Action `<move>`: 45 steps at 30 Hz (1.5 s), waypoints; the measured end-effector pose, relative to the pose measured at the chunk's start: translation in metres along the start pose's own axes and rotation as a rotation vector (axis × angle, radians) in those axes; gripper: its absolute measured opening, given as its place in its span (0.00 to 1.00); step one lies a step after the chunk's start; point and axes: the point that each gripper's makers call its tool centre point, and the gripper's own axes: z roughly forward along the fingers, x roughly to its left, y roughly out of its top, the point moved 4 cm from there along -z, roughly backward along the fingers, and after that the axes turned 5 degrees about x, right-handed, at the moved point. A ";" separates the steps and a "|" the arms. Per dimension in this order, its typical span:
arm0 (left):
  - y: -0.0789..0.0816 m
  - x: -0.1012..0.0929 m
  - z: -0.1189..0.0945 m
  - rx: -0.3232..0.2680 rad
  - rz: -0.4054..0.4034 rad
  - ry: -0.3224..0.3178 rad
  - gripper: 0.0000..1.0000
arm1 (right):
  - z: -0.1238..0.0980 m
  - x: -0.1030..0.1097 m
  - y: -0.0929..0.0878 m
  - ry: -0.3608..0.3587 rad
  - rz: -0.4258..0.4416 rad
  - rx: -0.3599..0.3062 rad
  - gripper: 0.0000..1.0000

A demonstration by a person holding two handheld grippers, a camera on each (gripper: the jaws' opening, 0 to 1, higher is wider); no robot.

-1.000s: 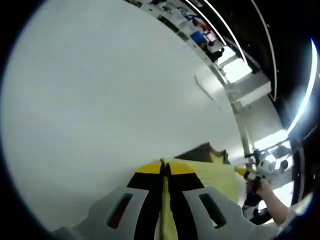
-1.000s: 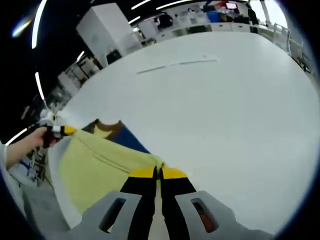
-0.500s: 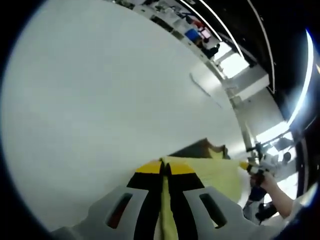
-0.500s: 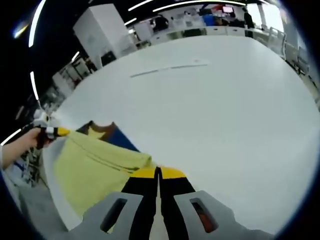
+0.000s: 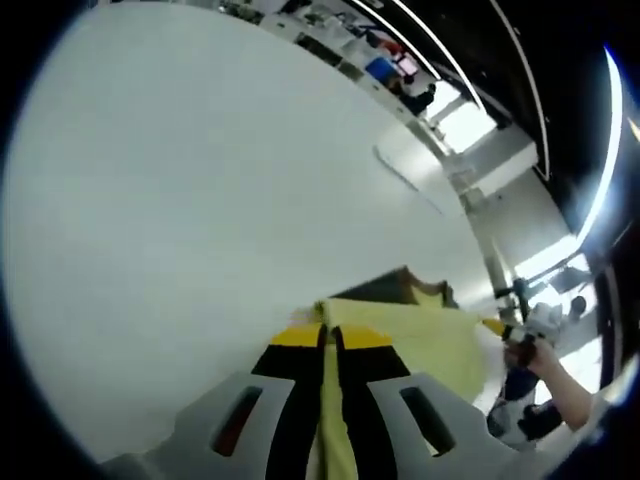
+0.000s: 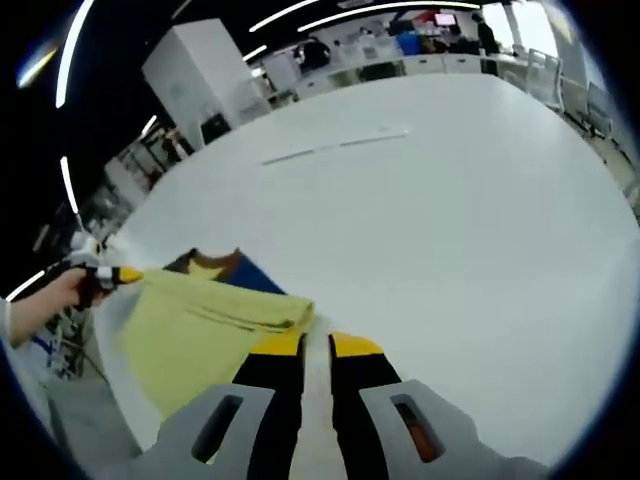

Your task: Fold the garment on the visible template until the final outline fits inside the template.

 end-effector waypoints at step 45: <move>-0.054 -0.040 -0.068 0.055 0.324 0.012 0.50 | -0.068 0.062 -0.036 0.083 -0.024 -0.027 0.49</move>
